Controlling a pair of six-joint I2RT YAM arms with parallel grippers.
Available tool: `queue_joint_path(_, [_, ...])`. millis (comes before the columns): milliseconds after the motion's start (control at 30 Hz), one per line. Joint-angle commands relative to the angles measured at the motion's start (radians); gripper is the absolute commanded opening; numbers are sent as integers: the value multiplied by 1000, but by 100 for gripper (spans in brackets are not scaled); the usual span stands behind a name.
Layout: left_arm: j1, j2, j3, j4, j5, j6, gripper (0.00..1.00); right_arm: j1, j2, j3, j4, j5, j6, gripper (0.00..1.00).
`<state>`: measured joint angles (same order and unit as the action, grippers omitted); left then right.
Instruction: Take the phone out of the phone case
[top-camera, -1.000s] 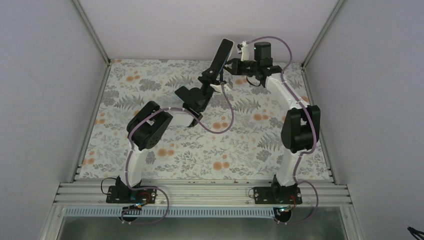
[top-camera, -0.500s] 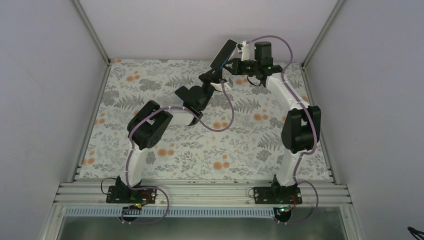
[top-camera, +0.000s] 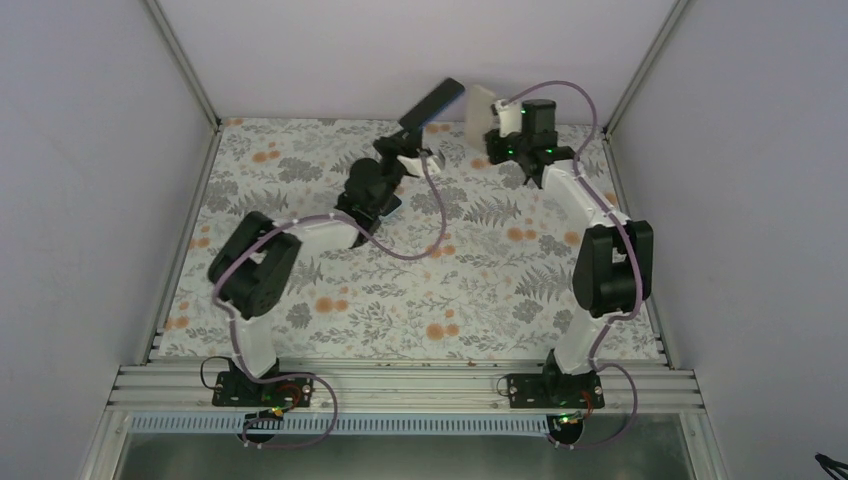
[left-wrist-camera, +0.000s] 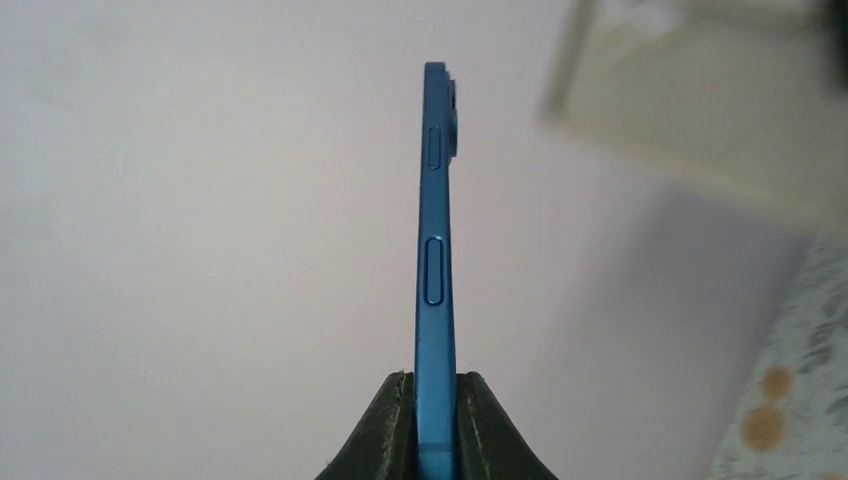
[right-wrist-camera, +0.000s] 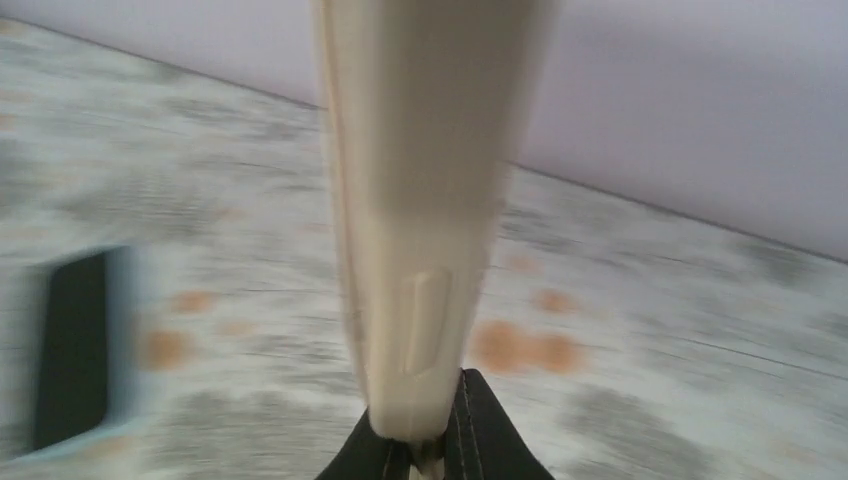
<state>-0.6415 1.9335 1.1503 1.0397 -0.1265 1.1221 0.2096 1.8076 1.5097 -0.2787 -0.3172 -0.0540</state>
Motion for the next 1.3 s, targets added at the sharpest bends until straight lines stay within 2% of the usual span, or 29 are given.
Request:
queue_joint_path(0, [57, -189, -28, -76, -3, -17, 2, -81, 1, -44, 173, 363, -229, 4])
queue_joint_path(100, [56, -239, -65, -126, 3, 24, 2, -99, 20, 0, 132, 310, -210, 3])
queue_joint_path(167, [60, -247, -98, -144, -27, 99, 2, -120, 57, 85, -20, 191, -182, 4])
queue_joint_path(267, [72, -251, -194, -91, -106, 252, 2, -152, 81, 123, -225, -34, -210, 3])
queue_joint_path(300, [78, -255, -233, -71, -150, 313, 2, -158, 94, 140, -318, -77, -241, 4])
queue_joint_path(333, [81, -259, -267, -58, -204, 364, 2, -170, 113, 149, -456, -161, -272, 4])
queue_joint_path(400, [105, -280, -324, -61, -312, 445, 2, -200, 137, 128, -623, -329, -366, 4])
queue_joint_path(467, [134, -330, -391, -63, -398, 466, 2, -217, 149, 72, -764, -451, -468, 4])
queue_joint_path(533, [161, -392, -448, -168, -468, 460, 2, -224, 156, 9, -874, -532, -574, 4])
queue_joint_path(700, [190, -484, -609, -400, -598, 385, 2, -243, 149, -147, -877, -563, -626, 4])
queue_joint_path(767, [189, -494, -632, -566, -582, 305, 2, -247, 174, -165, -858, -560, -621, 4])
queue_joint_path(833, [186, -478, -636, -635, -578, 241, 3, -249, 183, -181, -820, -543, -585, 4])
queue_joint_path(967, [166, -425, -641, -824, -567, 152, 6, -257, 201, -191, -770, -500, -533, 11])
queue_joint_path(1133, [92, -366, -657, -1055, -545, -7, 5, -268, 197, -209, -771, -425, -540, 5])
queue_joint_path(1233, [26, -378, -667, -1158, -500, -85, 6, -272, 189, -228, -766, -383, -538, 18])
queue_joint_path(1267, [7, -387, -656, -1217, -457, -116, 12, -272, 185, -235, -763, -370, -538, 26])
